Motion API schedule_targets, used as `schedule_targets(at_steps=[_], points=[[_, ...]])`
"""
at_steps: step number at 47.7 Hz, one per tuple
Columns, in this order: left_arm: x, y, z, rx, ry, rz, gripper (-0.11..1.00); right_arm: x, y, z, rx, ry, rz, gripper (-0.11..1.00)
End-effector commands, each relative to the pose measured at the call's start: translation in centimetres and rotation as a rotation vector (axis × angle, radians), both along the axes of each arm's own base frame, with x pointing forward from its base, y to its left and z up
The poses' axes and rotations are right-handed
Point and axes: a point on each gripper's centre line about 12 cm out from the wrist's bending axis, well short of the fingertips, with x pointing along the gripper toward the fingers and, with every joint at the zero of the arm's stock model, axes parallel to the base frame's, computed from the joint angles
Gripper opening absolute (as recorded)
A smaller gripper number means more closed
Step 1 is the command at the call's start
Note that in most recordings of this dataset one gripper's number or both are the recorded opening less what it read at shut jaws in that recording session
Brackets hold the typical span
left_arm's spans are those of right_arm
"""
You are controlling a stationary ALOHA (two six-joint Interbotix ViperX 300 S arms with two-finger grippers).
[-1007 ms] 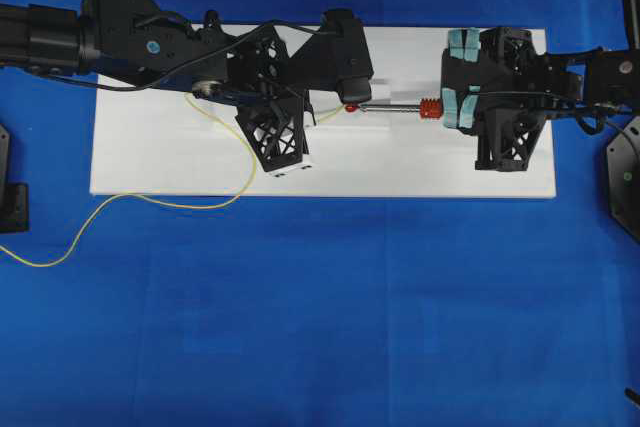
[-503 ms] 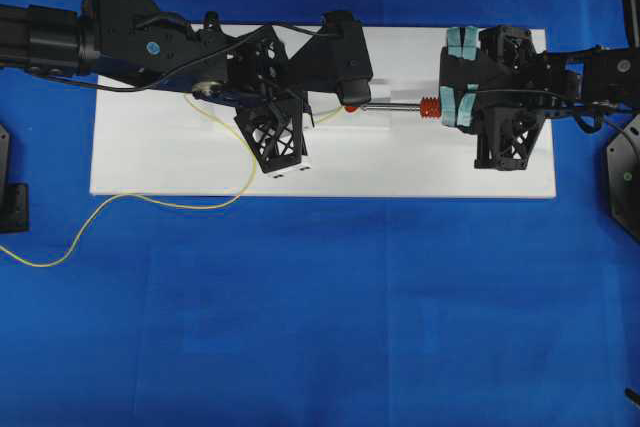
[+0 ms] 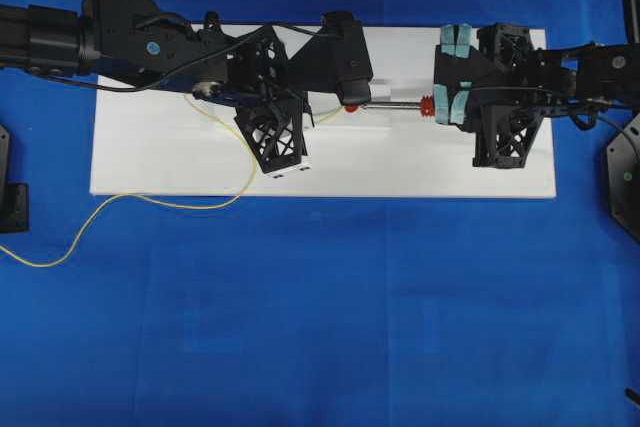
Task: Touch the tip of the soldering iron to the tip of the solder at the mark.
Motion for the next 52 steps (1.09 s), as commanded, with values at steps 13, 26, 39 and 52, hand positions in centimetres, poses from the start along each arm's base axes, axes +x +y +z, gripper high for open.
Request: schedule_targets(at_steps=[13,26,39,52], points=[[0.45,0.0,1.45,0.008,-0.038,-0.005,0.01,0.8,-0.25,0.87,-0.009,-0.022,0.001,0.06],[0.45,0.0,1.45,0.008,-0.038,-0.006,0.01,0.76,-0.25,0.84,-0.008,-0.017,0.0,0.06],[0.48,0.0,1.5,0.009,-0.039,-0.006,0.01,0.76,-0.25,0.84,-0.008,-0.017,0.0,0.06],[0.58,0.01,1.54,0.011,-0.042,-0.009,0.01,0.77,-0.25,0.85,-0.008,-0.019,0.001,0.06]])
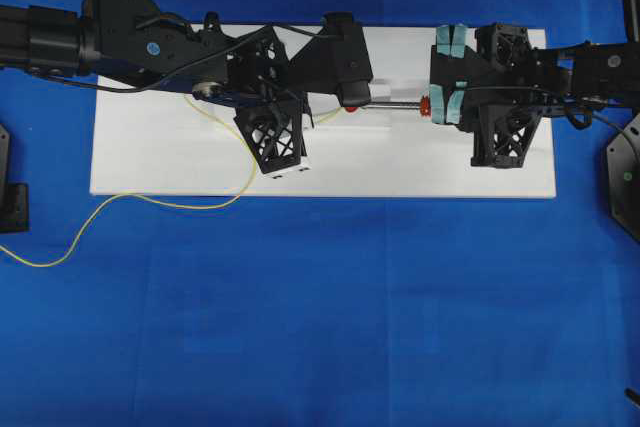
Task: Touch the tip of the soldering iron to the tip of the solder at the mark.
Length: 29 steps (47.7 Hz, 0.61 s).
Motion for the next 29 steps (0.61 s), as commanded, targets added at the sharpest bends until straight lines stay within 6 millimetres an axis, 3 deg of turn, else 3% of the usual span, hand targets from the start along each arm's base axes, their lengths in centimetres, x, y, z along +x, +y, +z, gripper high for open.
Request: schedule_targets(at_steps=[1,29], points=[[0.62,0.09,1.57,0.009,-0.047,-0.003,0.01,0.7,-0.2,0.93,-0.009,-0.034,0.0,0.06],[1.28,0.18,1.55,0.012,-0.046,-0.007,0.01,0.7,-0.15,0.9,-0.009,-0.036,0.002,0.06]])
